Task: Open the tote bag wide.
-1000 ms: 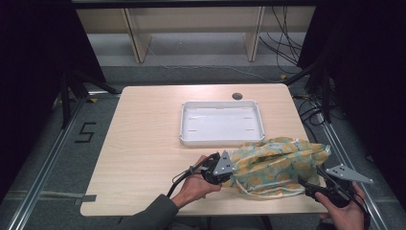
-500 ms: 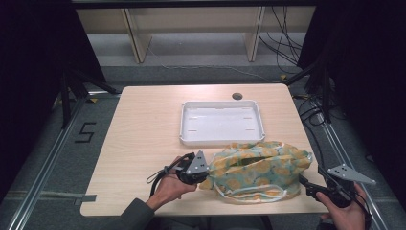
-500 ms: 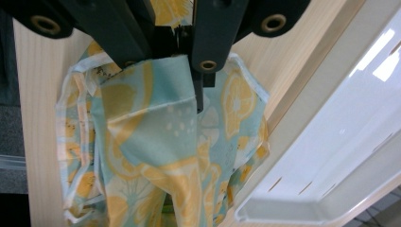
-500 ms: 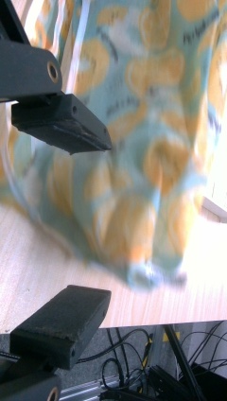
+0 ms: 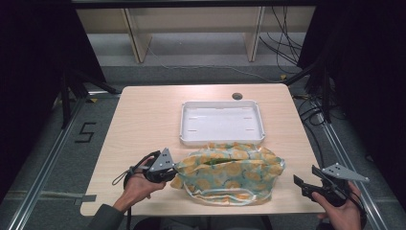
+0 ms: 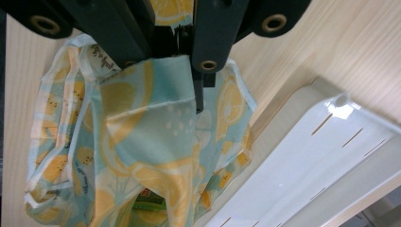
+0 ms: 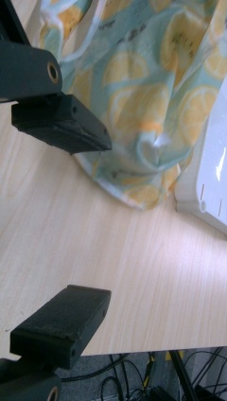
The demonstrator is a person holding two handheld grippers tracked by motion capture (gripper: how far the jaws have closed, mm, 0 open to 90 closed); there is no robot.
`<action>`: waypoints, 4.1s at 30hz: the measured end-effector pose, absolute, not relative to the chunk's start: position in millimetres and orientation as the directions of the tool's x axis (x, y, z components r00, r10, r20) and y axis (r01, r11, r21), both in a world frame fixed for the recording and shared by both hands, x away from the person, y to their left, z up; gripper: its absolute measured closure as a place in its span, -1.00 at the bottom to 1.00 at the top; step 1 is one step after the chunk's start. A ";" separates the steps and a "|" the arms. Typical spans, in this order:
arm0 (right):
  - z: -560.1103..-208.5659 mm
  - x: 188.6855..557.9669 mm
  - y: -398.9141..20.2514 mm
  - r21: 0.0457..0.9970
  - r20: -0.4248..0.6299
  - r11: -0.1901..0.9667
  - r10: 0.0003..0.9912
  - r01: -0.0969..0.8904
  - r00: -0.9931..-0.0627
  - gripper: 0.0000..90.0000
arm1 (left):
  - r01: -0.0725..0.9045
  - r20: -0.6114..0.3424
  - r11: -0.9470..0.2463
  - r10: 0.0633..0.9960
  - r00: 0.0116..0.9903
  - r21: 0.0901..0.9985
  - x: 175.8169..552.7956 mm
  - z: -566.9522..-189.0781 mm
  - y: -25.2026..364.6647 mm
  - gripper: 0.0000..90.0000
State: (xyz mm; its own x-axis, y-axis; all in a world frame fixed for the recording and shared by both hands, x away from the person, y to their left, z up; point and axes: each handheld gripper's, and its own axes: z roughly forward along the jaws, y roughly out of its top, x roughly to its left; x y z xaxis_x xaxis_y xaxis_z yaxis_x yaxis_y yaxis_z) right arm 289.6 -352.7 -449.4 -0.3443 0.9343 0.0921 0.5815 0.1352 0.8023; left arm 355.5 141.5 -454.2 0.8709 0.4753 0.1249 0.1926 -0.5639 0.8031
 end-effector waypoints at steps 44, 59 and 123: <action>-407.1 355.3 -256.3 0.844 0.053 0.329 0.735 0.424 -0.676 -0.55 | 0.292 0.081 -0.497 0.601 0.795 0.817 304.5 -395.9 161.7 -0.37; -401.9 387.7 -196.4 0.806 0.041 0.473 0.556 0.357 -0.830 -0.47 | 0.313 0.031 -0.521 0.549 0.835 0.794 312.5 -420.2 107.1 -0.28; -381.9 461.1 -136.3 0.773 0.008 0.537 0.524 0.337 -0.852 0.27 | 0.215 0.027 -0.527 0.414 0.910 0.822 297.1 -412.4 102.2 0.22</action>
